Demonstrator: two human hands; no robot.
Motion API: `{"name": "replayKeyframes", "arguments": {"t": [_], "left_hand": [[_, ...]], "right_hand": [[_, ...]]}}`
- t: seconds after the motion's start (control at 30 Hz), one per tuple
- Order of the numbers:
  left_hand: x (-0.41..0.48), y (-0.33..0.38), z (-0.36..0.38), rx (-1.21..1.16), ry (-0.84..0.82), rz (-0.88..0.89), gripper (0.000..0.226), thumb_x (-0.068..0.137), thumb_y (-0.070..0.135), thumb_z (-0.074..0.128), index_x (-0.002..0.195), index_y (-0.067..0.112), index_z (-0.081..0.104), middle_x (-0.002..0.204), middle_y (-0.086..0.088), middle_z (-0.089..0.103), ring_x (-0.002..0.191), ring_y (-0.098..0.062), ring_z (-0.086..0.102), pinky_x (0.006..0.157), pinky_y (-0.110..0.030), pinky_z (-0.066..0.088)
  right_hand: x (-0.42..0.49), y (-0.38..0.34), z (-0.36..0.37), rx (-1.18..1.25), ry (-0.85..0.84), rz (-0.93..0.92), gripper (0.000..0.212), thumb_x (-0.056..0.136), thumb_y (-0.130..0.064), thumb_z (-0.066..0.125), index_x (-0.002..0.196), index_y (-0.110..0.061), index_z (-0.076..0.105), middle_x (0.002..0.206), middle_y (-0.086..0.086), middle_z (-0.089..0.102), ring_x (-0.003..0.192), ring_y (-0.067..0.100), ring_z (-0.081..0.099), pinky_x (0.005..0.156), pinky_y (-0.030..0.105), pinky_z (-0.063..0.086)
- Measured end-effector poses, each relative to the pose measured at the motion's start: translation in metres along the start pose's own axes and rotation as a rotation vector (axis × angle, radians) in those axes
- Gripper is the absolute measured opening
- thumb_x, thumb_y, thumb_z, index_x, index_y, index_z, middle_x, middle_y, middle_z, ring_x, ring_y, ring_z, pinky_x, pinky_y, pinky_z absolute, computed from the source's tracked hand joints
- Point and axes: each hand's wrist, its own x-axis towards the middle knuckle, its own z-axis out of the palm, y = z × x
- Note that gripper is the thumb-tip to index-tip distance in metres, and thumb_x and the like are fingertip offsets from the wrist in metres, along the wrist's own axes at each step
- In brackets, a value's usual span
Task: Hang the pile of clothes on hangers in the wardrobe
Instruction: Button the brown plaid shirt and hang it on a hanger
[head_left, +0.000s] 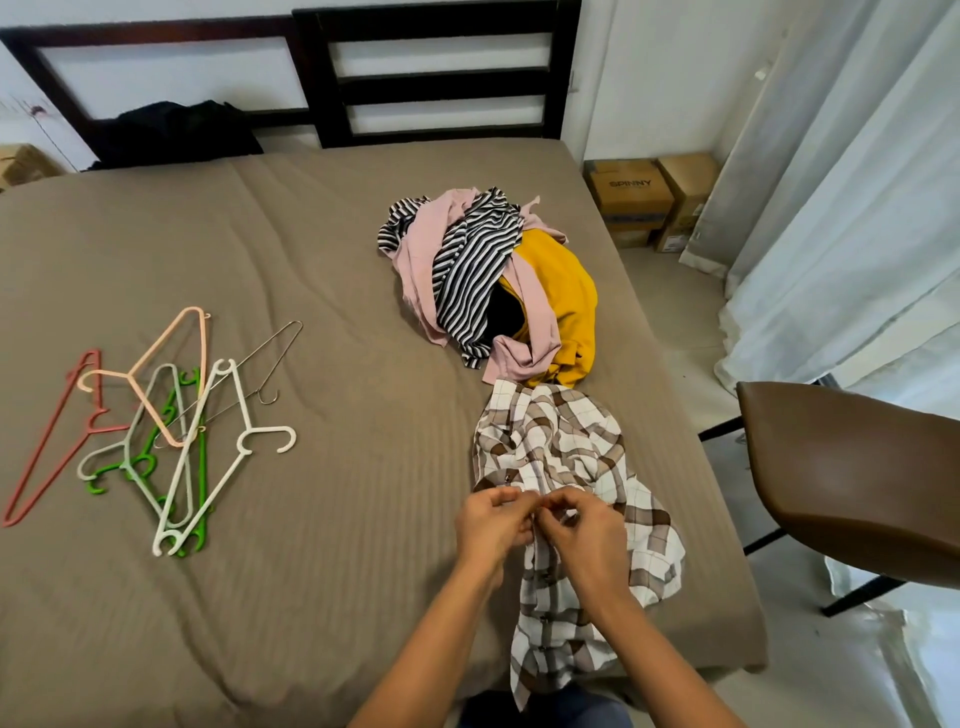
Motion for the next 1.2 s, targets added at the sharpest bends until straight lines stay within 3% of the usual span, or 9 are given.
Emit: {"name": "replayKeyframes", "arguments": {"t": [0.1, 0.23, 0.37, 0.53, 0.63, 0.77, 0.87, 1.0, 1.2], "left_hand": [[-0.001, -0.002, 0.001, -0.084, 0.003, -0.02, 0.013, 0.084, 0.004, 0.068, 0.095, 0.006, 0.061, 0.087, -0.013, 0.07, 0.078, -0.022, 0.068, 0.074, -0.035, 0.057], [-0.001, -0.005, 0.004, -0.142, 0.033, -0.034, 0.015, 0.085, 0.002, 0.065, 0.095, 0.008, 0.055, 0.089, -0.017, 0.069, 0.076, -0.022, 0.064, 0.059, -0.024, 0.054], [0.001, -0.015, 0.003, -0.124, 0.051, -0.024, 0.034, 0.084, 0.009, 0.069, 0.101, 0.013, 0.041, 0.084, -0.013, 0.067, 0.064, -0.016, 0.058, 0.049, -0.023, 0.045], [-0.001, -0.019, -0.005, -0.209, -0.077, 0.058, 0.036, 0.084, -0.004, 0.064, 0.095, 0.013, 0.034, 0.08, -0.013, 0.068, 0.074, -0.022, 0.065, 0.074, -0.033, 0.054], [0.002, -0.019, -0.013, 0.112, -0.109, 0.253, 0.035, 0.083, 0.002, 0.067, 0.091, 0.017, 0.036, 0.072, -0.006, 0.068, 0.074, -0.021, 0.065, 0.075, -0.037, 0.052], [-0.009, -0.018, -0.01, 0.492, -0.174, 0.414, 0.038, 0.079, 0.009, 0.072, 0.094, 0.021, 0.039, 0.077, -0.007, 0.069, 0.07, -0.012, 0.068, 0.068, -0.03, 0.057], [-0.013, -0.017, -0.01, 0.216, -0.239, 0.174, 0.036, 0.08, 0.005, 0.071, 0.097, 0.016, 0.041, 0.076, -0.01, 0.066, 0.068, -0.016, 0.065, 0.064, -0.03, 0.057], [-0.004, -0.018, -0.012, -0.216, -0.129, -0.315, 0.03, 0.091, 0.026, 0.059, 0.106, 0.001, 0.054, 0.086, -0.012, 0.062, 0.076, -0.019, 0.062, 0.056, -0.026, 0.057], [0.01, -0.012, -0.006, -0.45, -0.104, -0.444, 0.014, 0.085, 0.014, 0.066, 0.089, 0.001, 0.063, 0.069, -0.011, 0.07, 0.055, -0.018, 0.066, 0.044, -0.024, 0.052]], "right_hand": [[-0.005, -0.001, 0.005, -0.167, 0.066, -0.098, 0.008, 0.081, -0.021, 0.072, 0.087, -0.016, 0.07, 0.078, -0.003, 0.069, 0.069, 0.011, 0.063, 0.066, 0.031, 0.054], [-0.01, -0.004, 0.01, -0.19, 0.147, -0.158, 0.008, 0.081, -0.022, 0.072, 0.081, -0.016, 0.068, 0.073, -0.005, 0.066, 0.061, 0.009, 0.06, 0.058, 0.028, 0.053], [-0.007, -0.009, 0.004, 0.132, 0.045, 0.054, 0.015, 0.083, -0.024, 0.07, 0.073, -0.014, 0.064, 0.064, -0.005, 0.062, 0.055, 0.004, 0.055, 0.053, 0.016, 0.044], [0.01, -0.002, 0.004, 0.569, -0.133, 0.509, 0.014, 0.083, -0.002, 0.062, 0.07, -0.001, 0.061, 0.057, 0.007, 0.053, 0.054, 0.017, 0.048, 0.053, 0.027, 0.039], [0.022, 0.0, -0.005, 0.658, -0.291, 0.701, 0.007, 0.087, -0.007, 0.062, 0.089, -0.001, 0.058, 0.066, 0.01, 0.057, 0.056, 0.018, 0.054, 0.054, 0.029, 0.046], [0.035, -0.006, -0.007, 0.255, -0.244, 0.41, 0.038, 0.079, -0.029, 0.075, 0.102, -0.019, 0.047, 0.076, 0.0, 0.055, 0.064, 0.012, 0.054, 0.056, 0.022, 0.044], [0.038, -0.002, -0.001, 0.072, -0.286, 0.294, 0.022, 0.078, -0.01, 0.07, 0.088, -0.018, 0.052, 0.069, -0.002, 0.053, 0.06, 0.012, 0.049, 0.053, 0.023, 0.04], [0.031, 0.009, -0.002, 0.38, -0.254, 0.394, 0.009, 0.084, 0.004, 0.056, 0.085, -0.004, 0.061, 0.072, 0.008, 0.064, 0.058, 0.015, 0.058, 0.054, 0.025, 0.047], [0.015, 0.019, 0.005, 0.579, -0.3, 0.513, 0.015, 0.094, -0.009, 0.053, 0.108, -0.008, 0.053, 0.101, 0.016, 0.068, 0.082, 0.021, 0.067, 0.069, 0.029, 0.055]]}}
